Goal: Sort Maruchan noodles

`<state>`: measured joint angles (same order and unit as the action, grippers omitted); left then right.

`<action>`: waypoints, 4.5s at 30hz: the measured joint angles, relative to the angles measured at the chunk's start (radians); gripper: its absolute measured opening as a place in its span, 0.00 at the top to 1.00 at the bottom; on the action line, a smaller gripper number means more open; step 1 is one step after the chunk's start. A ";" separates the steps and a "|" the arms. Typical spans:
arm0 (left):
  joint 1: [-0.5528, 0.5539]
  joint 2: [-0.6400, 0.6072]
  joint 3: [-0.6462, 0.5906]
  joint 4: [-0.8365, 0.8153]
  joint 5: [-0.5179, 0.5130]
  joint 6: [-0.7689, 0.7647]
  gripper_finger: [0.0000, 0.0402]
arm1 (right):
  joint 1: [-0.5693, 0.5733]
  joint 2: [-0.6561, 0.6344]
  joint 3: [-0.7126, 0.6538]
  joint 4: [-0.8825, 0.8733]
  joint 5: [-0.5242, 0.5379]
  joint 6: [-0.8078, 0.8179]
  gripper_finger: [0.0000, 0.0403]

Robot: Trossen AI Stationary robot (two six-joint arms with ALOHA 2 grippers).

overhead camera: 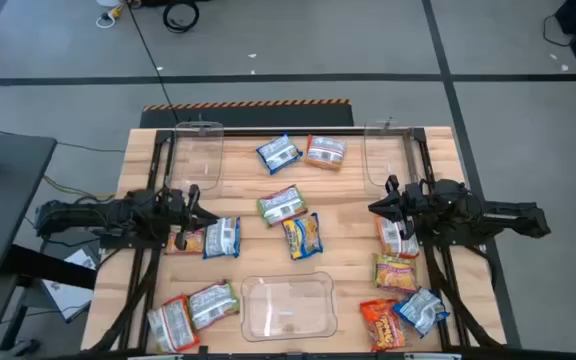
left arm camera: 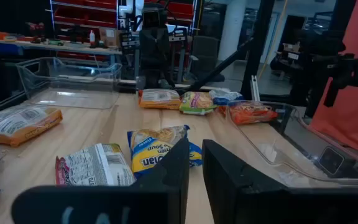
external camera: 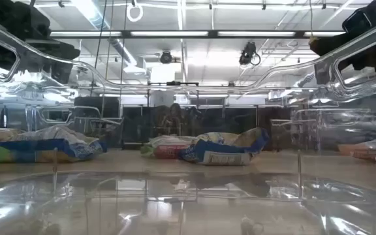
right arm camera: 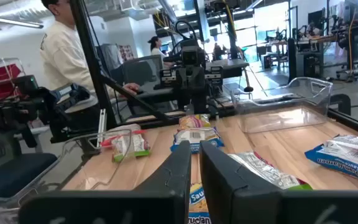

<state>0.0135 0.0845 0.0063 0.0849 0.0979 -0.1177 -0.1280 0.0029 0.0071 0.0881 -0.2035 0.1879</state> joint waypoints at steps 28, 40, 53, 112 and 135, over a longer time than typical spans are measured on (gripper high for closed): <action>0.000 0.000 0.000 0.000 0.000 0.000 0.87 | 0.000 0.000 0.000 0.000 0.000 0.000 0.90; 0.000 0.000 0.000 0.000 0.000 0.000 0.87 | 0.000 0.000 0.000 0.000 0.000 0.000 0.90; 0.000 0.007 0.000 0.069 0.000 -0.053 0.87 | 0.000 0.000 0.000 0.000 0.000 0.000 0.90; -0.203 1.844 1.270 -0.454 -0.322 -1.678 0.57 | 0.050 0.432 0.420 -0.214 0.073 0.257 0.80; -0.226 1.832 0.949 0.070 -0.465 -1.849 0.47 | 0.057 0.436 0.420 -0.225 -0.007 0.257 0.65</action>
<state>-0.2123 1.9167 0.9553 0.1549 -0.3674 -1.9668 -0.0713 0.4385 0.4271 -0.1371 -0.2109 0.4450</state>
